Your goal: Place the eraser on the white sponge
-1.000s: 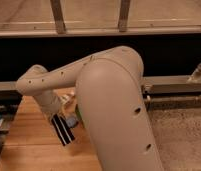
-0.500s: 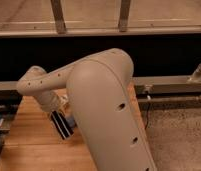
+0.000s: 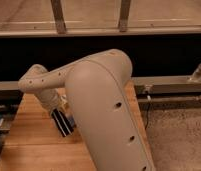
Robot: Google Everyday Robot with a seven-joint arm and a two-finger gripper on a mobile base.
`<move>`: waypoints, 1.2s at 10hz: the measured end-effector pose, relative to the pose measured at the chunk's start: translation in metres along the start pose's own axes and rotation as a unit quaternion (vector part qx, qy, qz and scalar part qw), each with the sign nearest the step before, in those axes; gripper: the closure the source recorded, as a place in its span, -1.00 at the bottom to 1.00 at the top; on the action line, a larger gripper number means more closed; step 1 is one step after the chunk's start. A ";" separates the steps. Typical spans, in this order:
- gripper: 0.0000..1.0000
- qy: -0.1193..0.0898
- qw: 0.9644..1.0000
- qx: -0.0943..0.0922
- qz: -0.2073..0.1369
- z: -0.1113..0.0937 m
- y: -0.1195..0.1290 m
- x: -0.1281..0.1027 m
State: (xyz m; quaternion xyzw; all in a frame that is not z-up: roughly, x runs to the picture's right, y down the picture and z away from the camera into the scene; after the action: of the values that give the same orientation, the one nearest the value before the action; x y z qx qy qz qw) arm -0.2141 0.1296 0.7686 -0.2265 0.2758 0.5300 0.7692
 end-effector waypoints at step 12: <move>1.00 -0.013 0.999 -0.043 0.003 0.017 -0.012 -0.006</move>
State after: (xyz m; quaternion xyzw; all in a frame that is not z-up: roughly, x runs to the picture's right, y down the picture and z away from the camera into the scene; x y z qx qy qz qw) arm -0.2014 0.1322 0.7861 -0.2517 0.2434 0.5467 0.7606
